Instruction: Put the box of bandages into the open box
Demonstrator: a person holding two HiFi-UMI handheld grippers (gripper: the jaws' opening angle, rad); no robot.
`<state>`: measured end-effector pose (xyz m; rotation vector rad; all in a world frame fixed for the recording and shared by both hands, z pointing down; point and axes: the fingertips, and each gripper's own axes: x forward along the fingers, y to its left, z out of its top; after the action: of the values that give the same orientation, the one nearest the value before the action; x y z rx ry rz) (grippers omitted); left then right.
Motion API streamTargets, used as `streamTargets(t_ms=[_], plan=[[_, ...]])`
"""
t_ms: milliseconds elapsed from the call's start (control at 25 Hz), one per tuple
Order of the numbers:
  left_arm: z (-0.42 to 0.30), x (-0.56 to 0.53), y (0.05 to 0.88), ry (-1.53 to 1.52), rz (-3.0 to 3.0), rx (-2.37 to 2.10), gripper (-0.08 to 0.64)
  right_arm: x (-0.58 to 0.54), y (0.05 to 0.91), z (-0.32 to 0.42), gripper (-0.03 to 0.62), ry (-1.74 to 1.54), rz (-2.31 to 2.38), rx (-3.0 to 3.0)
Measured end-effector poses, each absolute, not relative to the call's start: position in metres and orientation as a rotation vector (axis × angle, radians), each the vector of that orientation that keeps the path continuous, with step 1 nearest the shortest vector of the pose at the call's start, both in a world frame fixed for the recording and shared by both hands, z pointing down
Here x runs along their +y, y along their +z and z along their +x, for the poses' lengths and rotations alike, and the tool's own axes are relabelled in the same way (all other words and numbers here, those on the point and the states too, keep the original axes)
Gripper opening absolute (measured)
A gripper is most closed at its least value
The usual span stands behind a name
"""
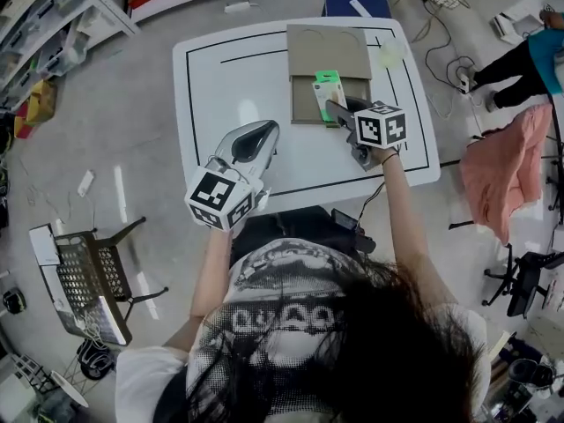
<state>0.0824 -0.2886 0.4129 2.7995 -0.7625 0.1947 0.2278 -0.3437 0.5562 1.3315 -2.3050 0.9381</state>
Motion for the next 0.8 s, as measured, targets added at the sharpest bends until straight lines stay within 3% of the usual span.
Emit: streamTargets(t_ms=[800], plan=[[0.075,-0.305,0.418,0.227,2.738,-0.897,0.0,-0.377,0.625,0.224,0.088,1.157,0.847,-2.204]])
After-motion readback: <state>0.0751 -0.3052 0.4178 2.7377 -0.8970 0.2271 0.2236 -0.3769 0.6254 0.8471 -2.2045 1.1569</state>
